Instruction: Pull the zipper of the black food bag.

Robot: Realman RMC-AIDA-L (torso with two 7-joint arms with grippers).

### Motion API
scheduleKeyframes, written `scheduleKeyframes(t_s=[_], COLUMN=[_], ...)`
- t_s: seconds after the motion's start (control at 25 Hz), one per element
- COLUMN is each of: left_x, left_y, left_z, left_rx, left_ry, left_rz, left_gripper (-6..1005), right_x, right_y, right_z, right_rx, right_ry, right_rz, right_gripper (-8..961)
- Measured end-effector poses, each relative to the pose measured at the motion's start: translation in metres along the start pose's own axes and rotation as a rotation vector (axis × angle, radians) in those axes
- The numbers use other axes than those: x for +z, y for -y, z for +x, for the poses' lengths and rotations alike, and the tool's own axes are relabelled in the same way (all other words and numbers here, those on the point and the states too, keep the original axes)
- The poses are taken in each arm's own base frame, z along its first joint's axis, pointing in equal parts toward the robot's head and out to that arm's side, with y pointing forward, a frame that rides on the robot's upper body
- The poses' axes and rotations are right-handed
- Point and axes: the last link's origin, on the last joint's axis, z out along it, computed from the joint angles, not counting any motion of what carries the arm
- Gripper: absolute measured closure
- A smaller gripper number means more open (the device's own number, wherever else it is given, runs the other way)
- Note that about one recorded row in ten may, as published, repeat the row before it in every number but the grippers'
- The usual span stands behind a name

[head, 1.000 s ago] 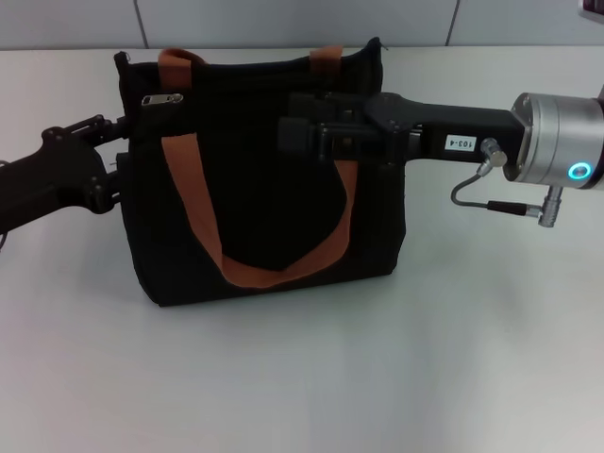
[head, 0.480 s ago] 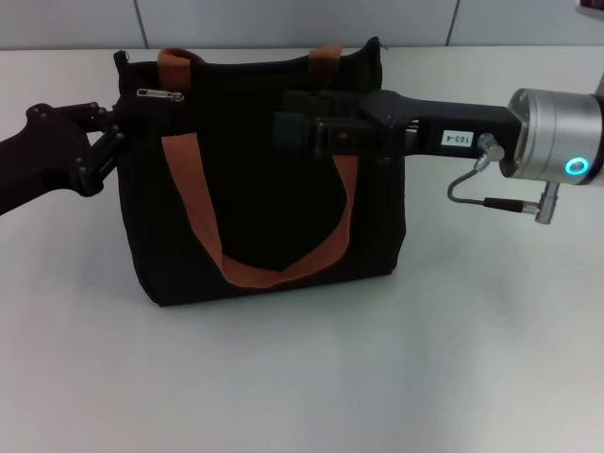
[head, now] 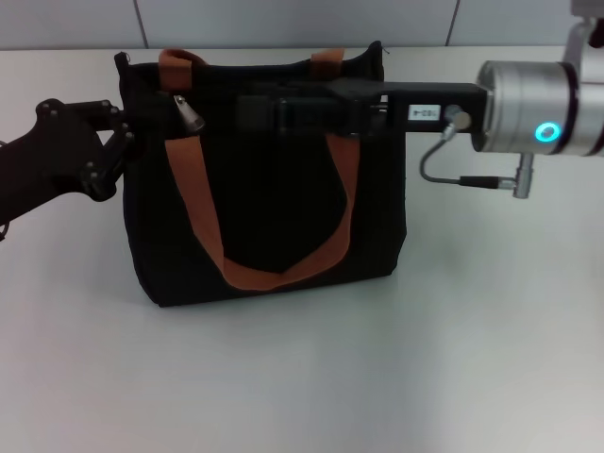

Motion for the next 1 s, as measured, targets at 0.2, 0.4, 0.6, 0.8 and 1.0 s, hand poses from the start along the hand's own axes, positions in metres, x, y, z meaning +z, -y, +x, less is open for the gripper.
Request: scheduleKeyframes(t_s=[0.2,0.4,0.6,0.8,1.0], left_x=[0.000,0.000,0.000,0.000,0.000], left_y=[0.001,0.001,0.000,0.000,0.000], left_z=[0.000,-0.001,-0.001,-0.002,-0.002], left_rx=[0.018,0.018,0.014,0.011,0.005], left_ry=[-0.008,-0.002,-0.004,-0.004,-0.002], left_rz=[0.013,0.013,0.015,0.015,0.012], left_gripper=[972,972,972,972,972], right_x=[0.011,0.019,0.023,0.029,0.033], right_y=[0.003,0.002,-0.001,-0.002,-0.001], right_z=[-0.006,-0.017,-0.033,-0.049,-0.058], right_rx=[0.043,0.044,0.048,0.053,0.075], right_ry=[-0.045,-0.098,-0.204,-0.256,-0.270], right_rz=[0.024,0.046,0.097,0.132,0.149], right_gripper=[165,166,166,165,174])
